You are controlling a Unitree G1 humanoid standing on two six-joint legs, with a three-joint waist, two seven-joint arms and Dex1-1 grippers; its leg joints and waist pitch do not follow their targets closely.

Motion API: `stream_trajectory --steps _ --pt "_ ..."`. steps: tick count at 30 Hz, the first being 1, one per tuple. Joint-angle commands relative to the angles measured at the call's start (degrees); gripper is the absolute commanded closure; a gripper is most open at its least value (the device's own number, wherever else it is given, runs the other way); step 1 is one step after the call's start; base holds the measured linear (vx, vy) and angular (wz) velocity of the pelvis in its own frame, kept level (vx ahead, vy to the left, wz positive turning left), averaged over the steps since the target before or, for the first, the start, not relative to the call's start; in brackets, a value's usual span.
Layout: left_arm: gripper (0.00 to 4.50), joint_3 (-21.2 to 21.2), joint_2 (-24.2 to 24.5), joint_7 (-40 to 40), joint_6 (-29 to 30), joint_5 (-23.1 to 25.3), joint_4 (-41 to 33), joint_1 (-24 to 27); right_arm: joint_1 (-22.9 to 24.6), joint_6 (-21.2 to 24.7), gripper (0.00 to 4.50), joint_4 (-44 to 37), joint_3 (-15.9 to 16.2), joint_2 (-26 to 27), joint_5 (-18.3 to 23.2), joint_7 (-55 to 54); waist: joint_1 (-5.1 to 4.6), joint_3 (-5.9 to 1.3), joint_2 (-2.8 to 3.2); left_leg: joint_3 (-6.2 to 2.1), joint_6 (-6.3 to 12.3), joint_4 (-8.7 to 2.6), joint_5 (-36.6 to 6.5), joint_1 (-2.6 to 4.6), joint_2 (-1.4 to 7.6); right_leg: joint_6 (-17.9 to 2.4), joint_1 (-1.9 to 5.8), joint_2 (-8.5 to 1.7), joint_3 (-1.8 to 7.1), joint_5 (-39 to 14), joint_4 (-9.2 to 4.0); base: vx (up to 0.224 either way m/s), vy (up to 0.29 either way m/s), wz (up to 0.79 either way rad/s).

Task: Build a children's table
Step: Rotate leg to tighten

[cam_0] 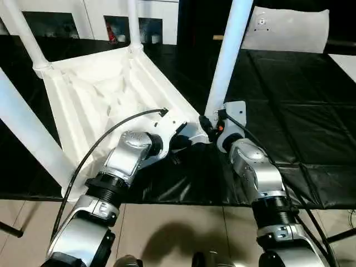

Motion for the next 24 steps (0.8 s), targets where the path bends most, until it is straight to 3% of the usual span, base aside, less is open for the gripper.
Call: stream_trajectory --steps 1,3,6,7,8,10,13,15,19,23,24 --pt "4.5 -0.9 -2.6 1.0 -1.8 -1.4 -2.2 -0.6 2.3 1.9 1.6 -0.7 5.9 4.3 3.8 7.4 -0.03 -3.23 -0.05 -0.24 4.77 -3.91 -7.0 -0.41 1.55 -8.3 3.18 -3.27 2.84 -17.3 -4.98 0.0 0.0 0.0" --pt "4.5 -2.0 -0.8 -2.9 -1.8 -1.8 -4.1 0.6 3.1 1.3 1.34 -2.0 6.0 2.5 4.0 9.4 -0.06 -3.41 -0.23 -0.23 4.86 -3.85 -6.4 -0.68 1.61 -8.8 3.53 -3.29 2.83 -15.4 -4.78 0.0 0.0 0.0" --pt "4.5 -4.5 3.7 -10.5 -5.6 -1.6 -5.0 2.2 3.8 0.9 1.24 -3.6 5.6 -1.9 5.3 14.8 -0.28 -3.63 -0.14 -0.2 6.45 -3.6 -3.8 -0.92 1.53 -10.8 3.83 -3.19 2.77 -8.5 -4.1 0.0 0.0 0.0" --pt "4.5 -5.0 5.6 -13.5 -7.8 -1.7 -4.6 2.5 4.1 0.4 0.98 -4.2 6.0 -4.2 5.9 18.7 -0.28 -3.75 0.25 -0.23 7.01 -3.45 -2.9 -0.91 1.52 -11.6 3.99 -3.24 2.74 -6.4 -3.88 0.0 0.0 0.0" --pt "4.5 -5.3 7.3 -16.1 -9.3 -2.0 -4.2 2.8 4.4 -0.4 0.89 -4.8 6.6 -6.6 6.3 22.6 -0.39 -3.89 0.13 -0.09 7.77 -3.27 -1.8 -0.88 1.55 -12.6 4.19 -3.2 2.73 -3.6 -3.58 0.0 0.0 0.0" --pt "4.5 -5.5 8.8 -19.1 -11.4 -2.3 -3.9 2.9 4.5 -0.9 0.86 -5.1 7.2 -8.9 6.6 26.0 -0.41 -3.87 0.32 0.0 8.67 -3.21 -1.1 -0.72 1.69 -14.2 3.99 -3.2 2.7 -1.6 -3.44 0.0 0.0 0.0" --pt "4.5 -6.1 12.4 -26.0 -14.6 -3.1 -3.4 3.3 4.5 -1.4 0.45 -5.4 8.3 -14.0 7.3 34.5 -0.25 -3.9 0.36 0.04 9.25 -3.15 -1.1 -0.49 1.95 -15.6 3.95 -3.23 2.65 -1.5 -3.26 0.0 0.0 0.0" --pt "4.5 -7.0 14.8 -31.1 -17.6 -3.6 -2.7 3.4 4.3 -1.2 0.41 -5.6 9.1 -16.6 8.1 40.1 -0.03 -3.97 0.37 0.18 9.59 -3.06 -1.1 -0.19 2.17 -16.6 3.83 -3.39 2.76 -0.9 -3.03 0.0 0.0 0.0" --pt "4.5 -7.1 17.0 -37.4 -20.0 -5.3 -1.1 3.0 4.0 -1.8 0.41 -5.5 11.0 -20.6 9.7 48.4 0.69 -4.0 0.23 0.18 8.92 -3.1 -1.9 0.08 2.4 -17.3 3.75 -3.46 2.66 -1.3 -2.85 0.0 0.0 0.0" --pt "4.5 -8.0 19.0 -42.4 -22.7 -5.1 0.6 2.2 2.9 -4.9 0.41 -3.4 12.7 -23.4 9.5 54.7 1.14 -3.93 0.18 0.19 8.04 -3.05 -3.2 -0.2 2.5 -16.9 3.87 -3.68 2.59 -3.5 -2.89 0.0 0.0 0.0" --pt "4.5 -8.5 19.6 -43.6 -23.8 -4.9 1.3 1.9 2.5 -5.1 0.68 -2.6 13.2 -24.0 9.6 56.7 1.18 -4.0 0.09 0.19 7.79 -3.0 -3.4 -0.21 2.52 -16.8 3.92 -3.78 2.64 -3.8 -2.88 0.0 0.0 0.0"
